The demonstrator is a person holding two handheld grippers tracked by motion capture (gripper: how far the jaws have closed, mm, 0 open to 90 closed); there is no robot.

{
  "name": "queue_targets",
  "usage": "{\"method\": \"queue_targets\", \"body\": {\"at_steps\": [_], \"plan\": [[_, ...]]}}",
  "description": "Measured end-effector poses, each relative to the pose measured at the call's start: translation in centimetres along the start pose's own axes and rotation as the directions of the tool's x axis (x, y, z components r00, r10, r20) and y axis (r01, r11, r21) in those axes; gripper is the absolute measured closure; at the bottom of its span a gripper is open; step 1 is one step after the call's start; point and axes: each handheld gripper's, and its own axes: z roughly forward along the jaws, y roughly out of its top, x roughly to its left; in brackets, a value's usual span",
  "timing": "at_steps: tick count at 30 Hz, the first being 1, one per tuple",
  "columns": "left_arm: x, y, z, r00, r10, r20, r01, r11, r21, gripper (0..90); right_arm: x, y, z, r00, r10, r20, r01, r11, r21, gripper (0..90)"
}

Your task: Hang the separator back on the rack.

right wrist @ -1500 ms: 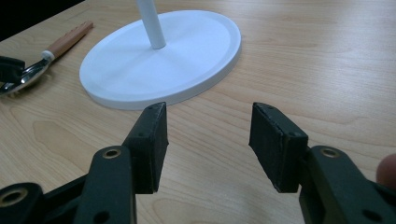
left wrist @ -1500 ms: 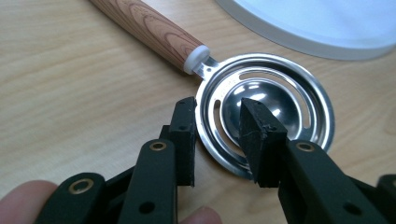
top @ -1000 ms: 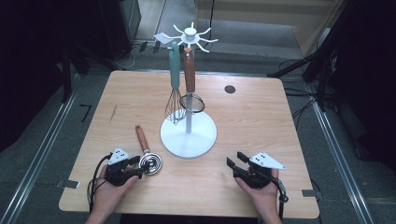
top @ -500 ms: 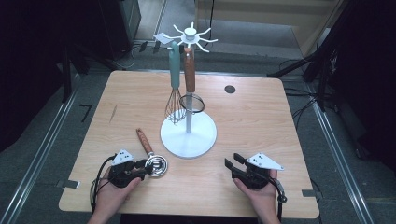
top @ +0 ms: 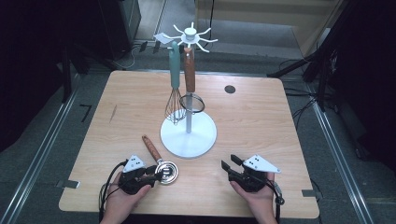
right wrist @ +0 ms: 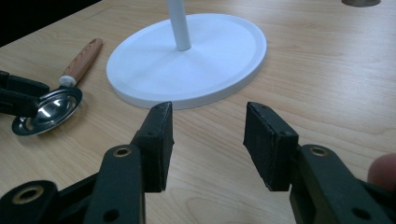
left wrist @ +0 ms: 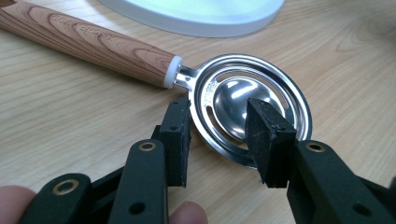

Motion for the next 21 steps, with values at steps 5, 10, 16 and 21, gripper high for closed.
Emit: {"method": "queue_targets", "body": {"at_steps": [5, 10, 16, 21], "plan": [[-0.9, 0.0, 0.3, 1.0000, 0.001, 0.009, -0.001, 1.0000, 0.006, 62.6, 0.8, 0.0, 0.2, 0.9997, -0.009, -0.021, 0.009, 1.000, -0.001, 53.7], [-1.8, 0.0, 0.6, 0.9995, -0.012, 0.030, 0.012, 0.9999, 0.012, 63.0, 1.8, 0.0, 0.3, 0.9988, -0.013, -0.047, 0.014, 1.000, 0.003, 54.4], [-2.6, 0.1, 1.1, 0.9973, -0.033, 0.065, 0.032, 0.9994, 0.015, 63.8, 2.1, 0.1, 0.2, 0.9988, -0.015, -0.047, 0.015, 1.000, -0.003, 54.8], [-3.4, 0.2, 1.5, 0.9979, -0.029, 0.058, 0.028, 0.9995, 0.015, 64.7, 2.1, 0.1, -0.1, 0.9976, -0.010, -0.069, 0.009, 1.000, -0.011, 62.6]]}}
